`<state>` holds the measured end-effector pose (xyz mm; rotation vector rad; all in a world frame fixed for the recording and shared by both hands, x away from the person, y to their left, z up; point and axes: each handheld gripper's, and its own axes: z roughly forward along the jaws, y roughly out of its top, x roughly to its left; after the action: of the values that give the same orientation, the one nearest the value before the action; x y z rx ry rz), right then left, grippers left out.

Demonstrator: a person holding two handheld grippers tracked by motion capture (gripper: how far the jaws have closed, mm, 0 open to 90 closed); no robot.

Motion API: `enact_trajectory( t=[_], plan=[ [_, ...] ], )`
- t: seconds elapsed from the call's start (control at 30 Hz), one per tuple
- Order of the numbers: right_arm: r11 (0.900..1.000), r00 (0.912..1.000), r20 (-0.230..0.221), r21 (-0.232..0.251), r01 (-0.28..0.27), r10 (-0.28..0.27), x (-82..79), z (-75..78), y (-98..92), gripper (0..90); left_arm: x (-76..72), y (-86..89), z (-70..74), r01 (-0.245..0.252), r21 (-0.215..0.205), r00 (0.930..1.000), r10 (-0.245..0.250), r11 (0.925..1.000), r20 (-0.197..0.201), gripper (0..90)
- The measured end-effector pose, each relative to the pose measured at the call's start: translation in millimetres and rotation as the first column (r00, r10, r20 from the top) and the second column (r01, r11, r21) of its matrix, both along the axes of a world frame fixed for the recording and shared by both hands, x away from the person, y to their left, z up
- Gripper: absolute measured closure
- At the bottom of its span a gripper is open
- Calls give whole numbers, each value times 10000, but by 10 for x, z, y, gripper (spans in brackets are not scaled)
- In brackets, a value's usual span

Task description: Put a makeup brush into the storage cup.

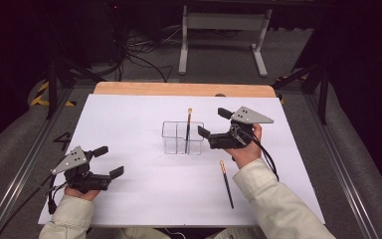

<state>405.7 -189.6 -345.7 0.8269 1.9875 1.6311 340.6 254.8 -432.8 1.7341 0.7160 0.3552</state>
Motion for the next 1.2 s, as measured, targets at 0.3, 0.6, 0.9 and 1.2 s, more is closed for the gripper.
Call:
enact_trajectory(
  t=[0.3, 0.6, 0.9, 1.2],
  plan=[
    [9927, 9919, -414, 53, 1202, -1199, -82, 48, -190, 0, 3, -2, -2, -19, 17, 10000, 19, 10000, 21, 41],
    [9864, 9851, -514, -128, 1637, -1641, -182, 103, -398, 0, 17, -10, -1, 3, 34, 10000, -4, 10000, 21, 42],
    [9822, 9824, -485, -629, 1773, -1804, -339, 122, -514, 29, 42, -36, 1, 82, 30, 10000, -82, 10000, 0, 42],
    [9712, 9778, -1058, -1760, 1606, -1809, -453, 118, -565, 135, 59, -60, 0, 113, 31, 9999, -113, 9999, 27, 42]
  ],
)
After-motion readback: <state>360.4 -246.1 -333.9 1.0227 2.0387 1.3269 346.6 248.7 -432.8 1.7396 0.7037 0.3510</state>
